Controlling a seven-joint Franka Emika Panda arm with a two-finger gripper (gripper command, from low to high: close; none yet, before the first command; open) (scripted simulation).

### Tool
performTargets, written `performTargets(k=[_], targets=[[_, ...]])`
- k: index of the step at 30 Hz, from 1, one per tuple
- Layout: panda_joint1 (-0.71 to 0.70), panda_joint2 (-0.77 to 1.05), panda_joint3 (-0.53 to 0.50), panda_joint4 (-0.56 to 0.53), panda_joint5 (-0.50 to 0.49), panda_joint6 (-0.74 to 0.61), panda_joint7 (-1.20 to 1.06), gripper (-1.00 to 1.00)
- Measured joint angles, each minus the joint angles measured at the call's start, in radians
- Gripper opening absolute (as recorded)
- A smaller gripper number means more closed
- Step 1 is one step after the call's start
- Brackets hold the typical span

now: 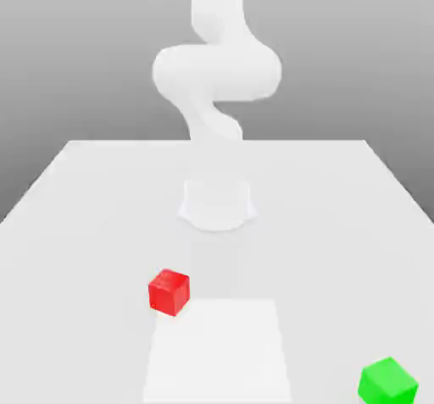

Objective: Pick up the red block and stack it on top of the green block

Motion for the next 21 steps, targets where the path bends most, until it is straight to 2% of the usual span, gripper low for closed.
performTargets(k=[16, 21], targets=[[-0.164, 0.497, -0.040, -0.542, -0.022, 0.411, 0.180, 0.00], [-0.181, 0.781, -0.042, -0.576, 0.032, 0.637, 0.164, 0.00]])
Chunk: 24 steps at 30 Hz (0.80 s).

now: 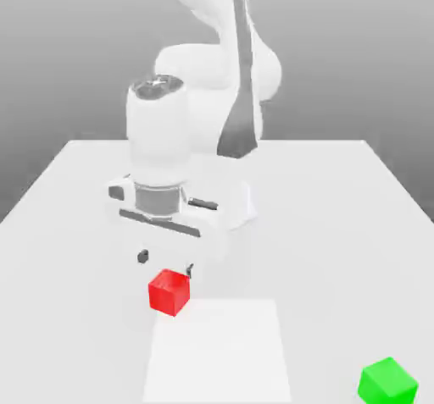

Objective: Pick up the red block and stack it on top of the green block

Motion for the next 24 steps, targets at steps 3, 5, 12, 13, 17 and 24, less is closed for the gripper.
performTargets(k=[3, 5, 12, 13, 17, 24], targets=[[-0.023, 0.111, 0.025, 0.013, 0.018, 0.095, -0.014, -1.00], [-0.023, 0.111, 0.025, 0.013, 0.018, 0.095, -0.013, -1.00], [-0.024, 0.067, 0.023, 0.006, 0.006, 0.057, -0.003, -1.00], [-0.024, 0.034, 0.021, 0.002, -0.001, 0.029, 0.002, -1.00], [-0.036, -0.107, 0.026, -0.018, -0.023, -0.092, 0.017, -1.00], [0.103, -0.079, 0.096, 0.152, 0.001, -0.235, -0.141, -1.00]])
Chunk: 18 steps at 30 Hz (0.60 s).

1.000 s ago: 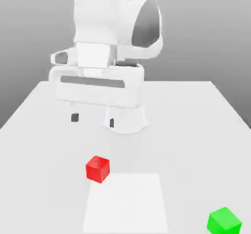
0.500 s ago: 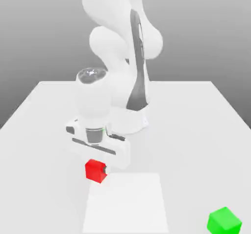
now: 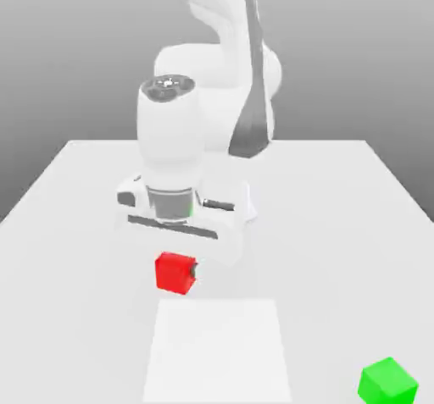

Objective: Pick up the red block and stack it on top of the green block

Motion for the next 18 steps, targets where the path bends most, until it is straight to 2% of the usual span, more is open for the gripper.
performTargets(k=[7, 14, 18], targets=[[0.156, 0.142, 0.079, 0.253, -0.033, -0.113, -0.176, -1.00], [0.268, 0.294, 0.183, 0.501, -0.125, -0.217, -0.306, -1.00], [0.311, 0.429, 0.158, 0.536, -0.189, -0.121, -0.282, -1.00]])
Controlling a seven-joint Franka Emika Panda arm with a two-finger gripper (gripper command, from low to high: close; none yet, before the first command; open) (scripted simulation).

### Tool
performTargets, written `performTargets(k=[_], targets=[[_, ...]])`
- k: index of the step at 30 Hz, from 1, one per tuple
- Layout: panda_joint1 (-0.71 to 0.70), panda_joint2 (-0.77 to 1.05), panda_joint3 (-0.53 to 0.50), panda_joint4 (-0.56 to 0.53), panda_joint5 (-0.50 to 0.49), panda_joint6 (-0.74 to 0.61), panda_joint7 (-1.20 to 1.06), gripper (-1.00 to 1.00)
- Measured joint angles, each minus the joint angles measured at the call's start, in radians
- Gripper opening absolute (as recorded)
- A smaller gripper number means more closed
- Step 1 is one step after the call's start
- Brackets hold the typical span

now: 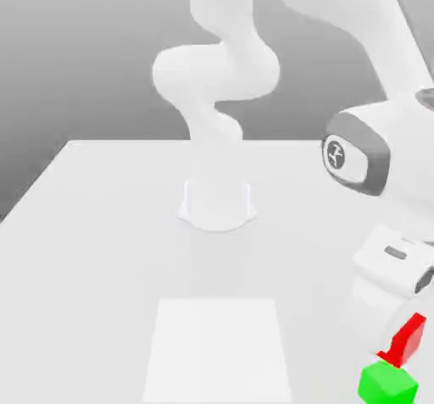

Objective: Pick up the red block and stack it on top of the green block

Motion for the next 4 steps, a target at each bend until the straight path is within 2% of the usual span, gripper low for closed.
performTargets(k=[1, 4], targets=[[0.005, 0.018, -0.006, 0.002, -0.008, 0.016, 0.005, 1.00], [0.005, 0.018, -0.006, 0.002, -0.008, 0.016, 0.005, 1.00]])
